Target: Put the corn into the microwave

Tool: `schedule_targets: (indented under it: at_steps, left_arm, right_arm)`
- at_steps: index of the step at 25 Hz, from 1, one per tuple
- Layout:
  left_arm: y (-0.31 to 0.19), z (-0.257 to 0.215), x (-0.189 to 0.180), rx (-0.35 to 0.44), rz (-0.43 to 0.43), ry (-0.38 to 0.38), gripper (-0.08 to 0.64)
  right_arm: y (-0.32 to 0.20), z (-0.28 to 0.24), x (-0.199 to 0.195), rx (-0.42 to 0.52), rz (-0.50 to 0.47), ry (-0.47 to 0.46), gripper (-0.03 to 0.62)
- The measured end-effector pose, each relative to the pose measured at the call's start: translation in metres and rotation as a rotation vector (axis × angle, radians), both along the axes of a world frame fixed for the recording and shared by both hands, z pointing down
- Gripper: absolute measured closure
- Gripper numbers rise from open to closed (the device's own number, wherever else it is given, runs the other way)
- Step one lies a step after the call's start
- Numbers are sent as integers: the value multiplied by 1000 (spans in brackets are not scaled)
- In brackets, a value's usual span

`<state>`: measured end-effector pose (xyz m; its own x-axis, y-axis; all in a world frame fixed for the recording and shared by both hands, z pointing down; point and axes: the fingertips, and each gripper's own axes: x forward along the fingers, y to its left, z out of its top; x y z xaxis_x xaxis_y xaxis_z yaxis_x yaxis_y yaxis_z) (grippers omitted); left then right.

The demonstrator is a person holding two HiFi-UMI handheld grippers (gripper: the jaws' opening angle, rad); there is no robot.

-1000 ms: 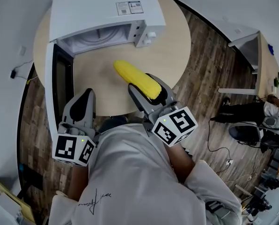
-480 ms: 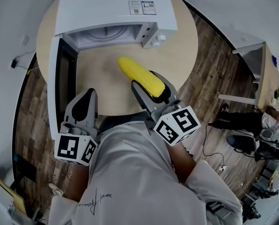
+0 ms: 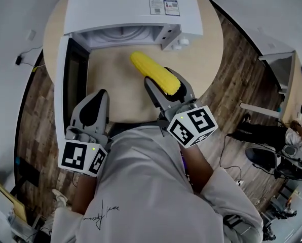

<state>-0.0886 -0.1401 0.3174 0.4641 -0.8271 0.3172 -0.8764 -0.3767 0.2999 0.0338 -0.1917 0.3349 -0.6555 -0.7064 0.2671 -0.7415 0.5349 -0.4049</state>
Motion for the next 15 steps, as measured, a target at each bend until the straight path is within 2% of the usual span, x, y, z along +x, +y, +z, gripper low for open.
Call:
schedule_targets:
  at_steps: [15]
  left_arm:
    - [-4, 7, -8, -32, -26, 8, 568]
  right_arm:
    - [-25, 33, -10, -29, -20, 43, 333]
